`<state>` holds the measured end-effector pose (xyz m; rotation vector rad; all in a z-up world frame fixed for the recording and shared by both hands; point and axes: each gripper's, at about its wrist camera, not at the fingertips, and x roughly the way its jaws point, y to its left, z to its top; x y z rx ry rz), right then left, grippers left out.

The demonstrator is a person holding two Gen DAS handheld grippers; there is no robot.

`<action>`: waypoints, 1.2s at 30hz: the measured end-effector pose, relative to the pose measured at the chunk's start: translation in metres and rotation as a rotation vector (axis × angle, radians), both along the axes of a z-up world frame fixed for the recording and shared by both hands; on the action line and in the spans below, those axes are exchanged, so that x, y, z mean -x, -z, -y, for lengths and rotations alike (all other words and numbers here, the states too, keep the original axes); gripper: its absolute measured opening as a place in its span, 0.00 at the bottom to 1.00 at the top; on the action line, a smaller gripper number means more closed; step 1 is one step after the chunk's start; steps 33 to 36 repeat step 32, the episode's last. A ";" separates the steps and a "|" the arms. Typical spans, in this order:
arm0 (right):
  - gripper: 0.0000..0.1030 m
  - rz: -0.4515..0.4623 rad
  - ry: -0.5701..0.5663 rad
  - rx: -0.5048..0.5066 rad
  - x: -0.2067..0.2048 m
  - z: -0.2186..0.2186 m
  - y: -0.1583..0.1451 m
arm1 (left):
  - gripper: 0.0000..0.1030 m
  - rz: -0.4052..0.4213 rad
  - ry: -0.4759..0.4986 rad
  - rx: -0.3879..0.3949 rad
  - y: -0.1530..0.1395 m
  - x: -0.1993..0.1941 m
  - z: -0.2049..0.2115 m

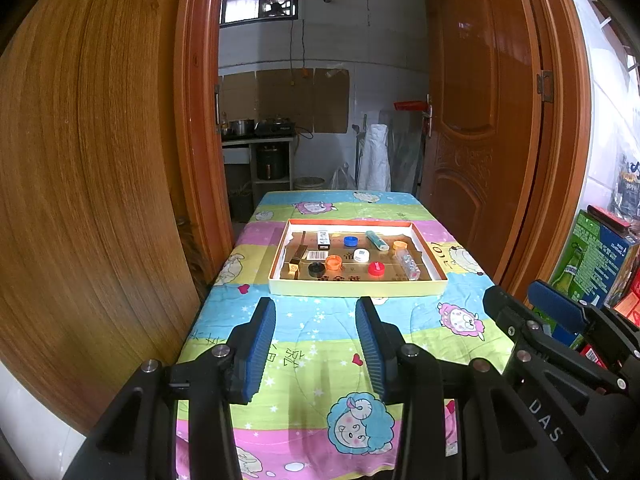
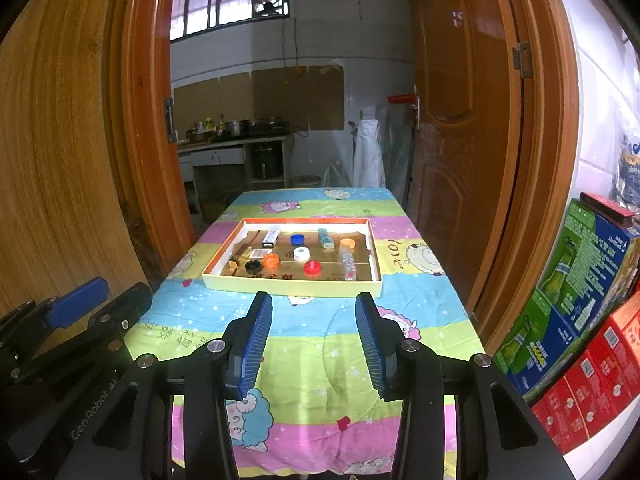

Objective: Organize rigid objects

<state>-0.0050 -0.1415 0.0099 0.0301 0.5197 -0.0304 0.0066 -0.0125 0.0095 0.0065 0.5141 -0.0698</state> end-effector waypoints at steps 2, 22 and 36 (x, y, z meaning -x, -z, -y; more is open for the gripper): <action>0.44 0.001 -0.001 0.002 0.000 0.000 0.000 | 0.40 0.000 0.000 0.000 0.000 0.000 0.000; 0.44 0.007 -0.006 0.008 -0.001 -0.003 -0.003 | 0.40 0.001 0.005 0.002 0.001 0.001 -0.001; 0.44 0.008 -0.006 0.008 -0.002 -0.003 -0.003 | 0.40 0.005 0.008 -0.005 0.002 0.004 0.001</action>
